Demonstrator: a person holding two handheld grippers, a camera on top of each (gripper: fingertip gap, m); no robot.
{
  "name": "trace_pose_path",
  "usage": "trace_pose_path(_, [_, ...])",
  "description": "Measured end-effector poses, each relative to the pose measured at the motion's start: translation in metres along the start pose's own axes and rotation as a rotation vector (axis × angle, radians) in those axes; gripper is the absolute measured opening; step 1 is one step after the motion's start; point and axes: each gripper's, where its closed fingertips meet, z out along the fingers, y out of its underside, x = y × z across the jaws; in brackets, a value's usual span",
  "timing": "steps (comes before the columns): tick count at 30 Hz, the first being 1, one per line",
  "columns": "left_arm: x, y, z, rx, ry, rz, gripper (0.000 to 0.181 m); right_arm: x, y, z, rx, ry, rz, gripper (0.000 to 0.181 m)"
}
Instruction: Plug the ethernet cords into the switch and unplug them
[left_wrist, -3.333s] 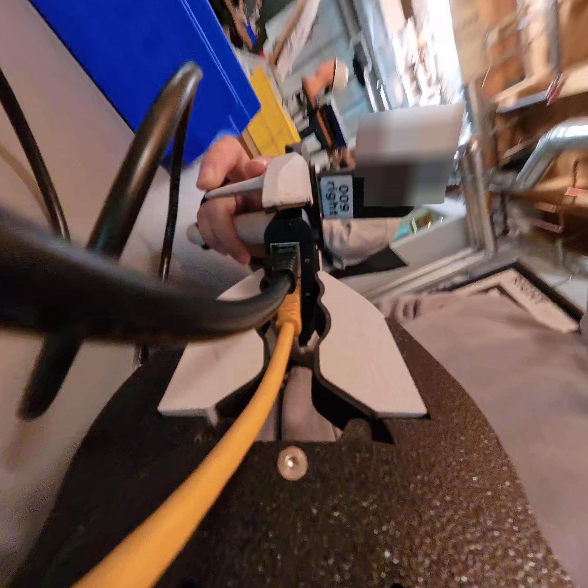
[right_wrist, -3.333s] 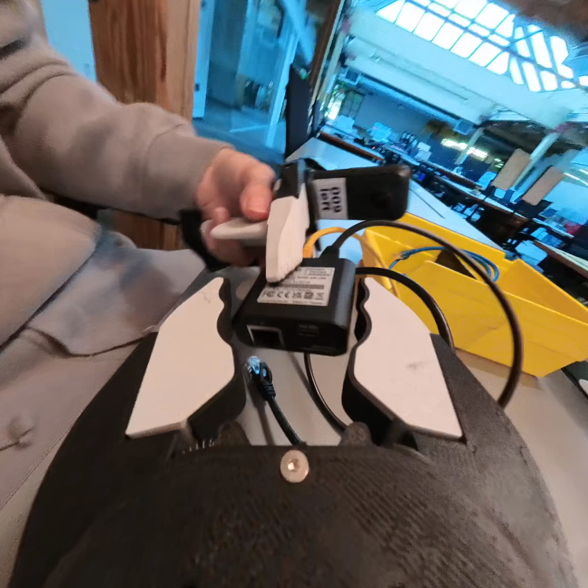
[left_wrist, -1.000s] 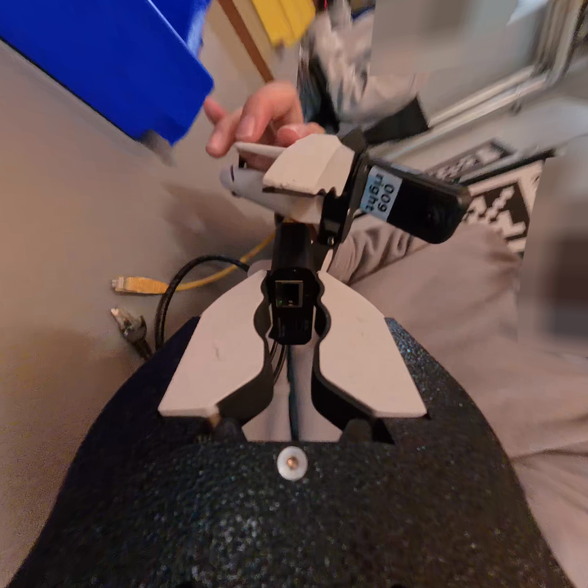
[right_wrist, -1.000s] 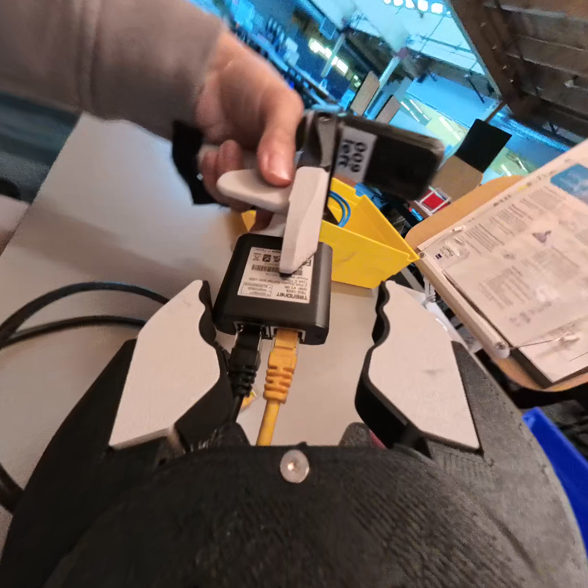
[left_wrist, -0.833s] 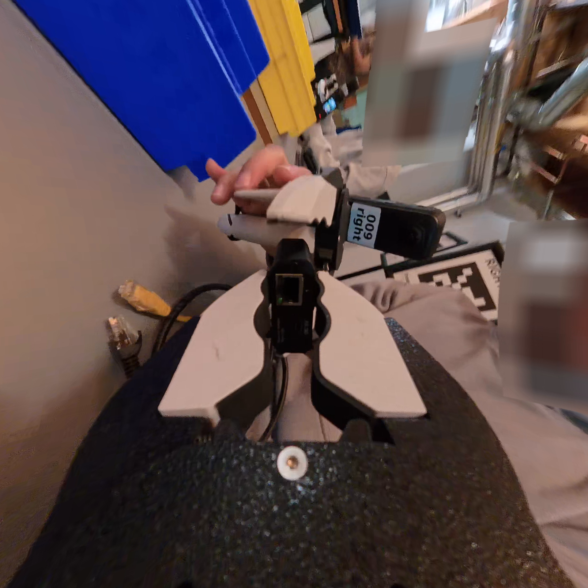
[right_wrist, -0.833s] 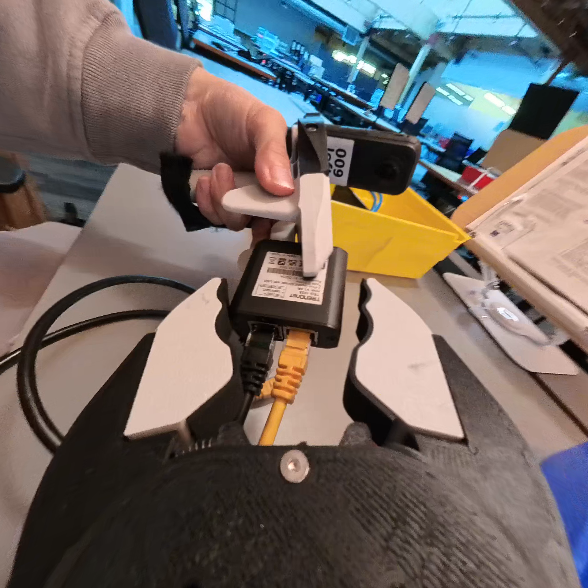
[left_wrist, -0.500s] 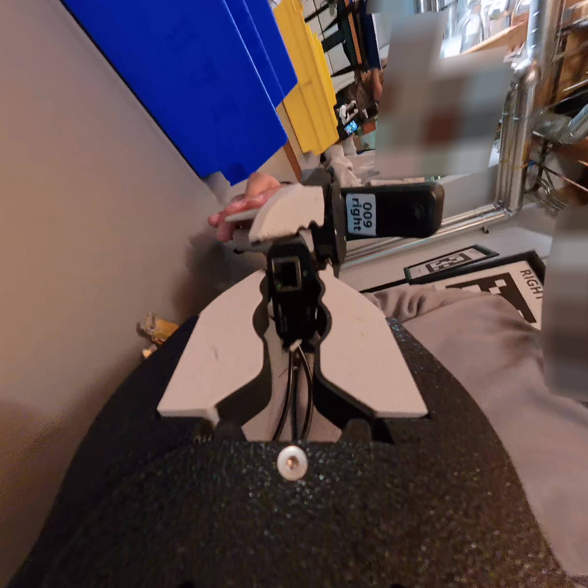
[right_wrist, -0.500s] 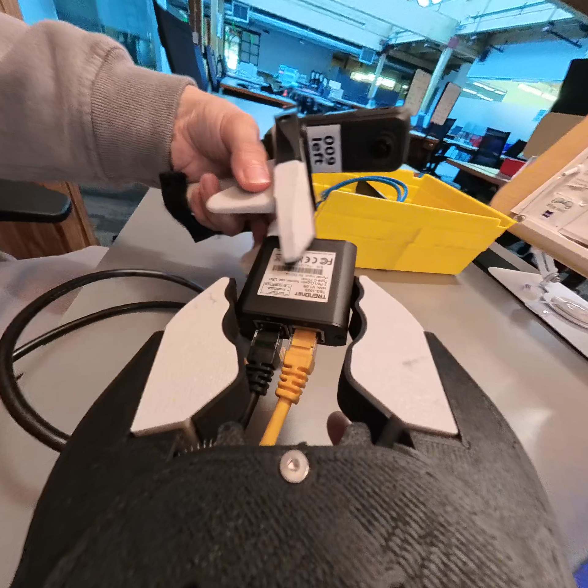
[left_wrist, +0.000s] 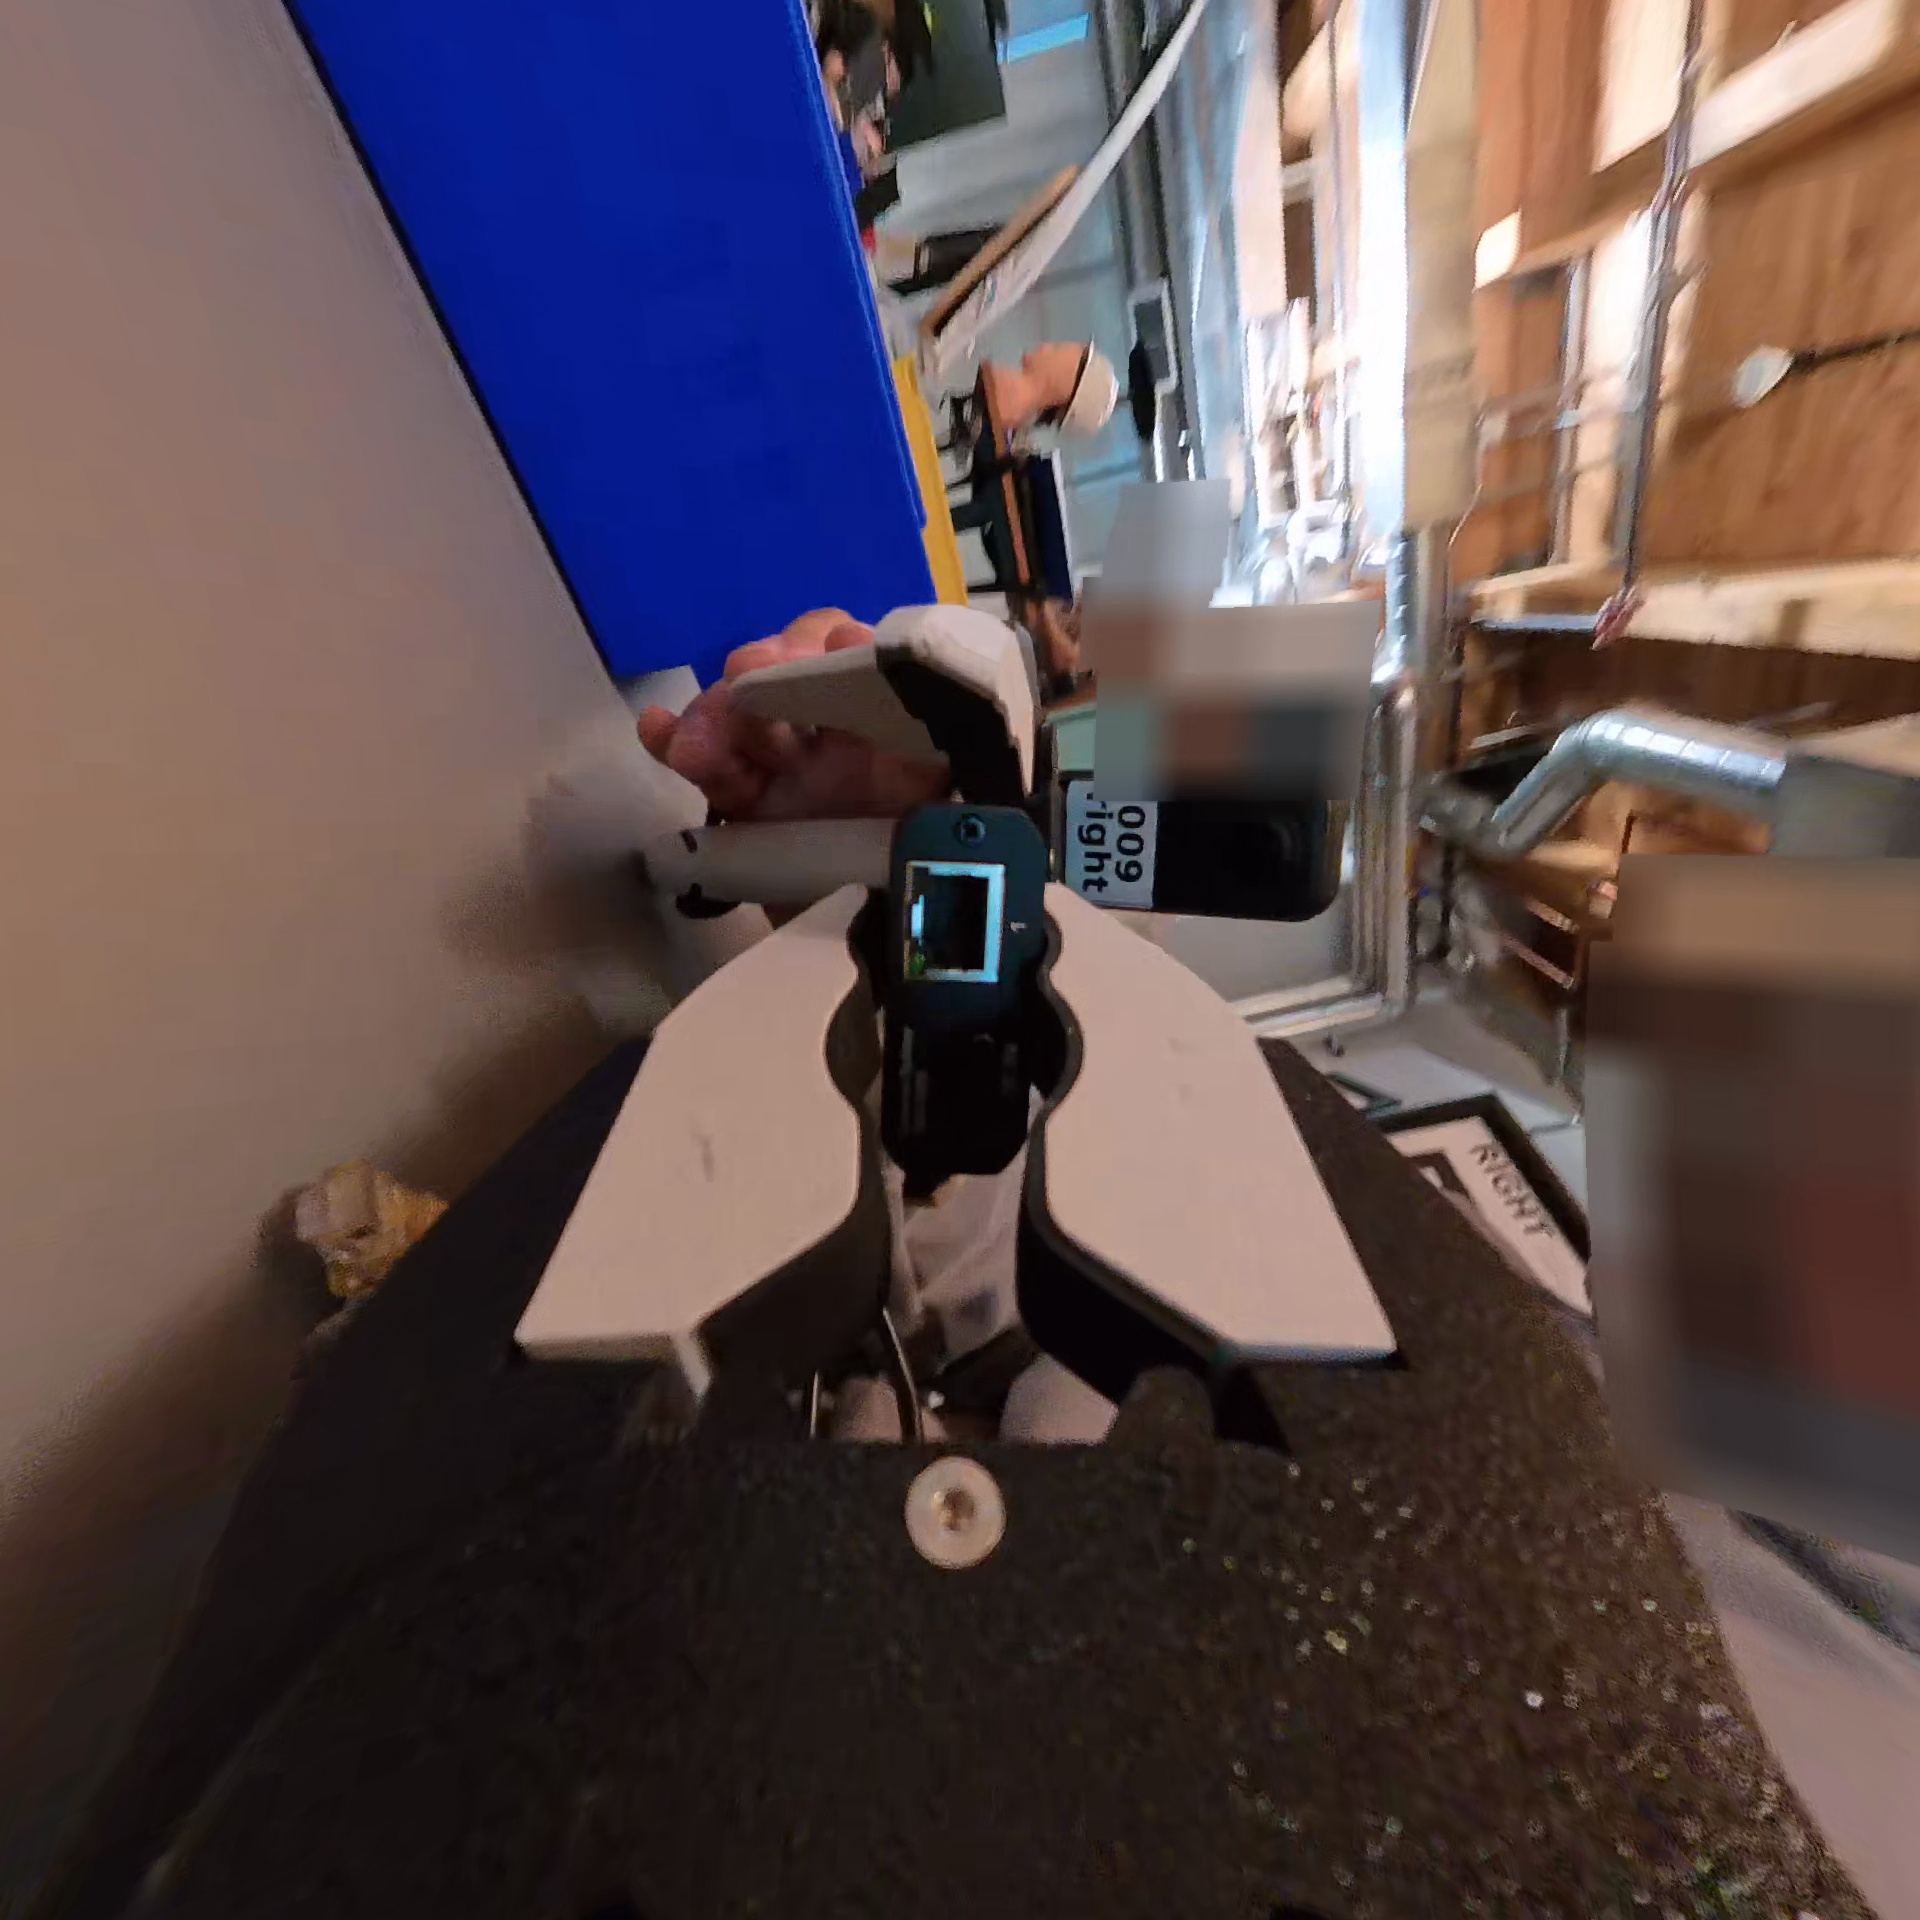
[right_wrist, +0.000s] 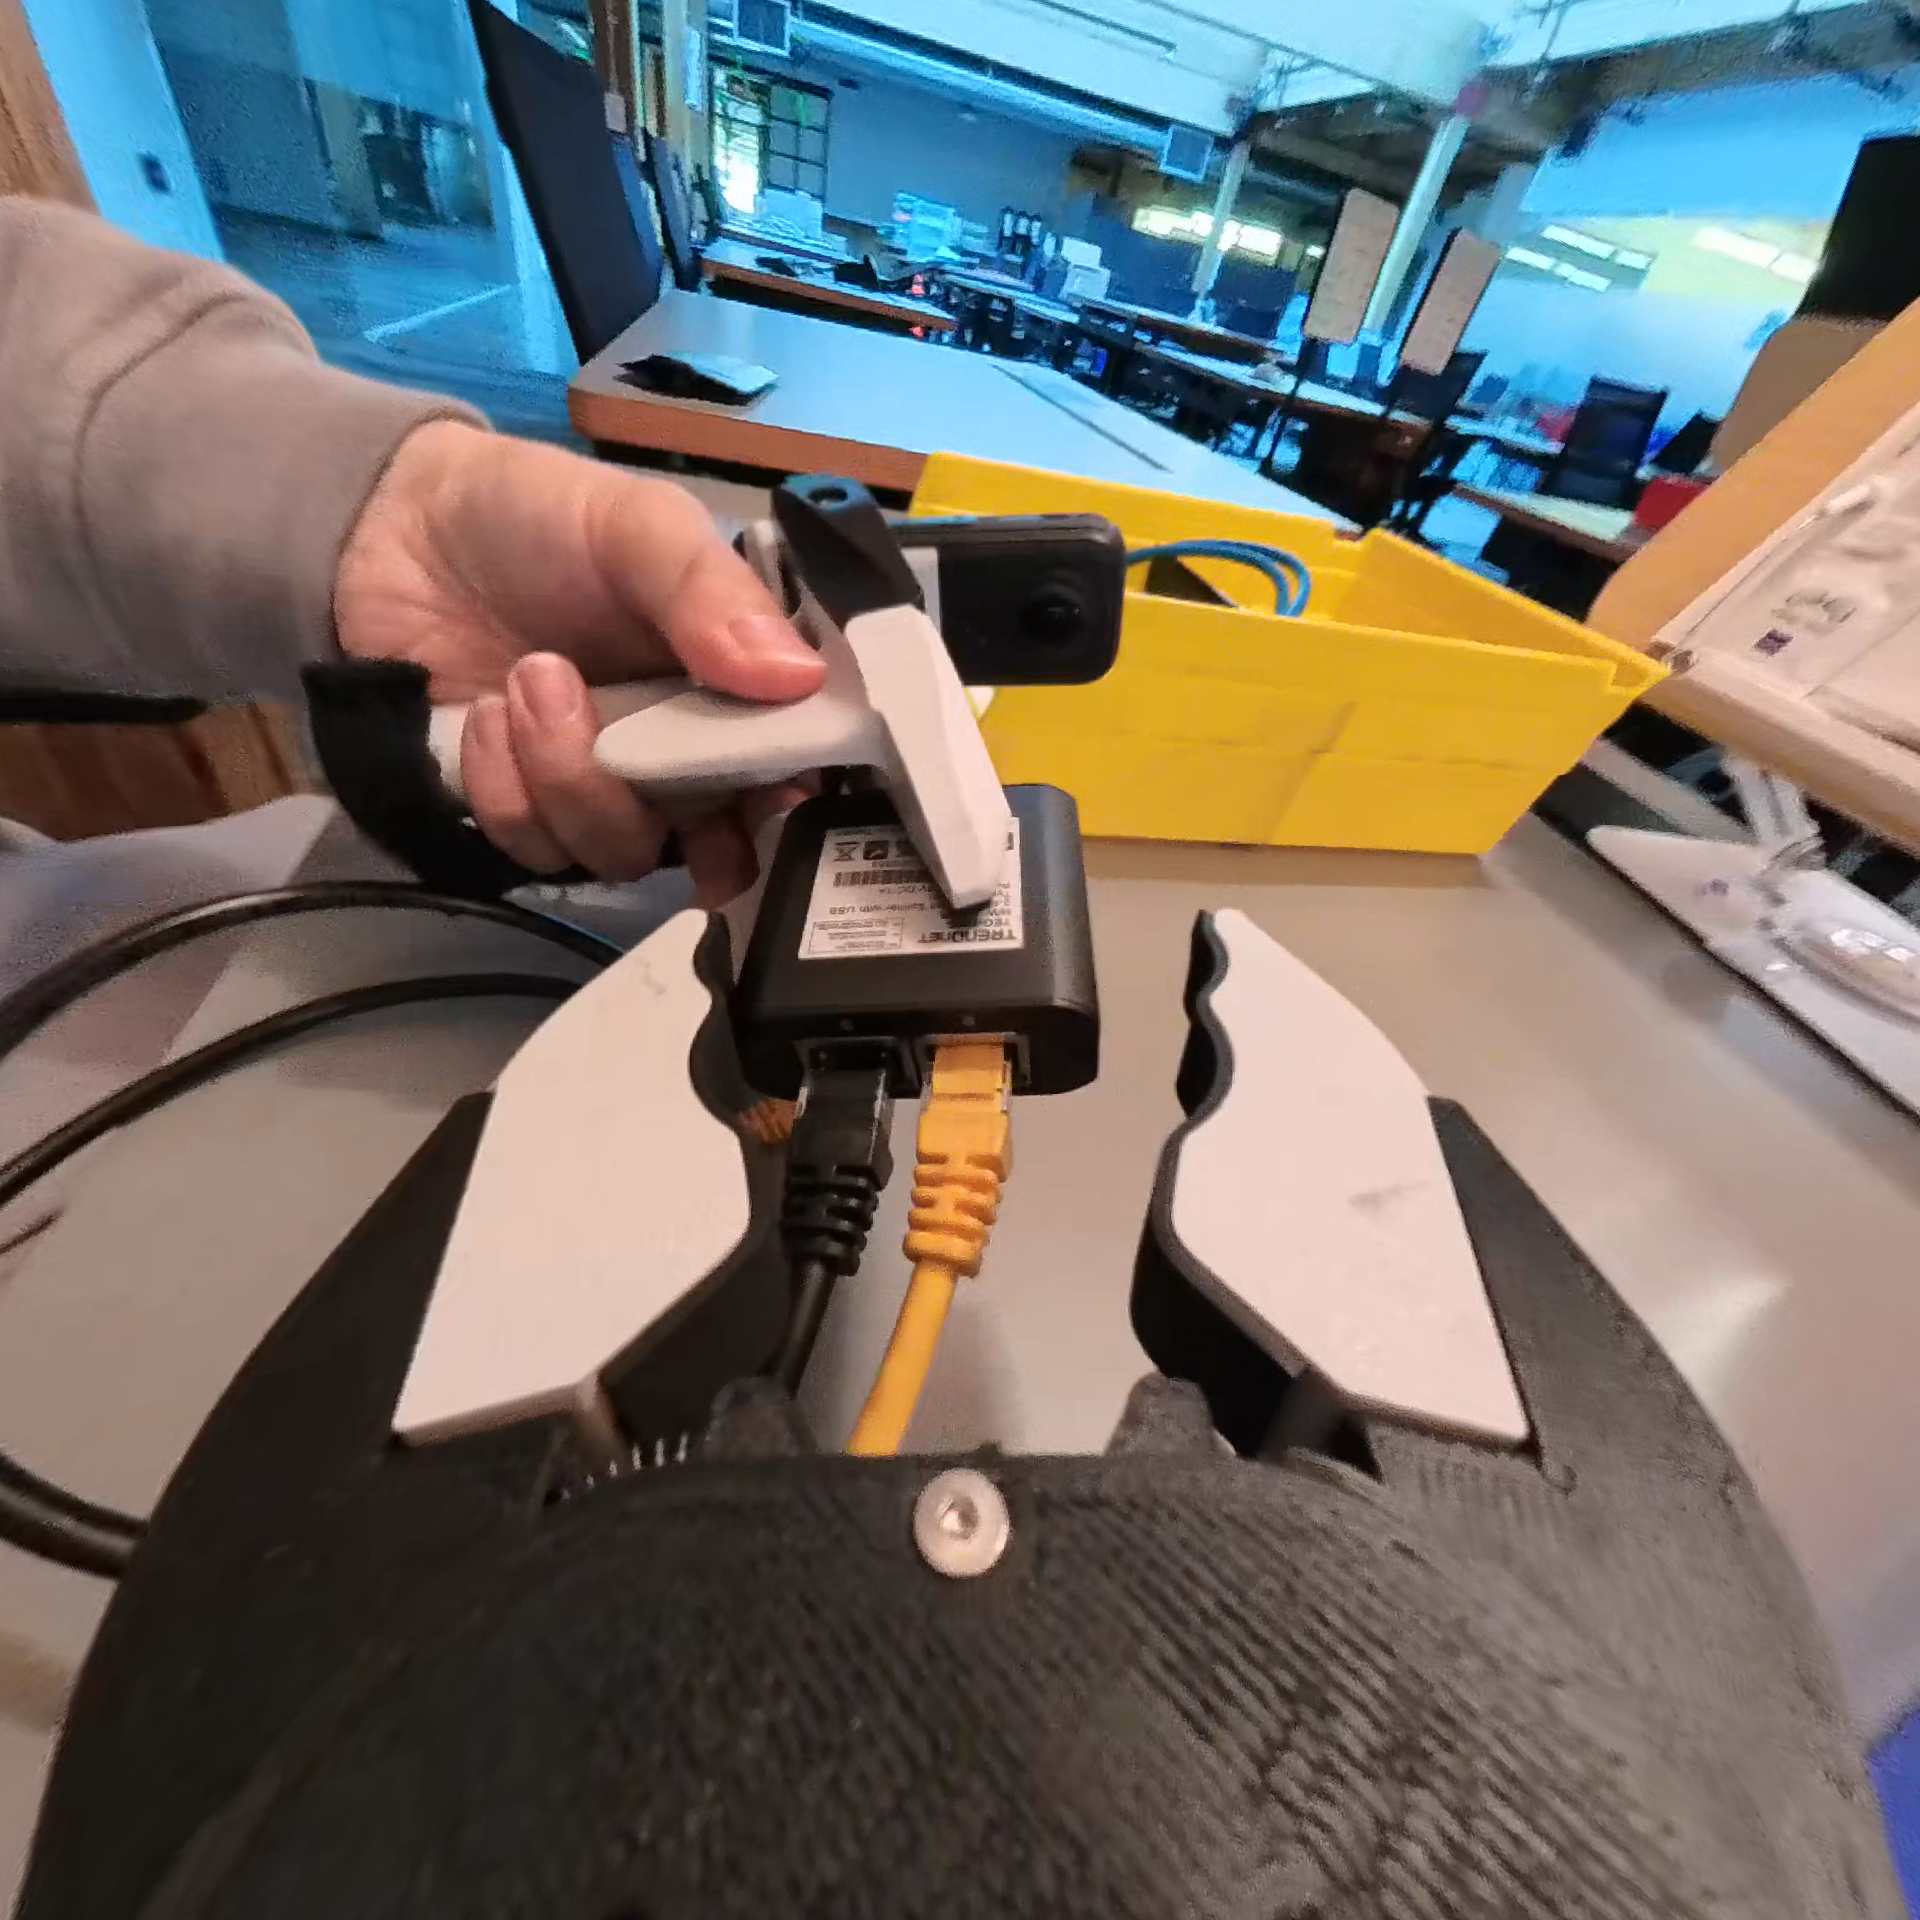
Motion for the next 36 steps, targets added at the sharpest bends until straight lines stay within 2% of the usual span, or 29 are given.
trace_pose_path(2, [-0.001,0.000,0.003,0.060,0.021,-0.033,0.023,0.001,-0.005,-0.004,0.039,-0.014,0.077,0.087])
trace_pose_path(5, [0.000,-0.001,0.008,0.132,0.082,-0.083,0.023,0.011,-0.028,-0.017,0.232,0.004,0.199,0.091])
trace_pose_path(6, [0.000,-0.001,0.010,0.142,0.102,-0.101,0.023,0.008,-0.030,-0.020,0.242,-0.027,0.206,0.093])
trace_pose_path(9, [-0.003,0.002,0.017,0.156,0.105,-0.114,0.023,-0.001,-0.011,-0.020,0.103,-0.074,0.157,0.091])
trace_pose_path(11, [-0.004,0.001,0.019,0.162,0.111,-0.133,0.024,-0.001,-0.007,-0.019,0.062,-0.058,0.126,0.089])
trace_pose_path(13, [-0.003,0.000,0.019,0.170,0.106,-0.141,0.024,-0.002,-0.002,-0.017,0.029,-0.067,0.131,0.067])
trace_pose_path(16, [0.000,-0.002,0.019,0.190,0.111,-0.147,0.025,0.000,-0.009,-0.018,0.088,-0.071,0.150,0.059])
trace_pose_path(21, [0.000,-0.005,0.016,0.220,0.103,-0.156,0.025,0.001,-0.011,-0.017,0.083,-0.038,0.076,0.056])
trace_pose_path(24, [0.000,-0.004,0.014,0.226,0.102,-0.176,0.024,-0.007,-0.005,-0.019,0.012,-0.074,0.023,0.067])
trace_pose_path(27, [0.003,-0.008,0.010,0.254,0.107,-0.191,0.024,-0.012,0.013,-0.018,-0.140,-0.096,-0.017,0.086])
trace_pose_path(28, [0.004,-0.009,0.008,0.258,0.098,-0.183,0.024,-0.007,0.014,-0.016,-0.148,-0.056,-0.046,0.080])
trace_pose_path(36, [0.009,-0.011,0.000,0.265,0.103,-0.181,0.025,-0.008,0.002,-0.009,-0.033,-0.037,-0.095,0.080])
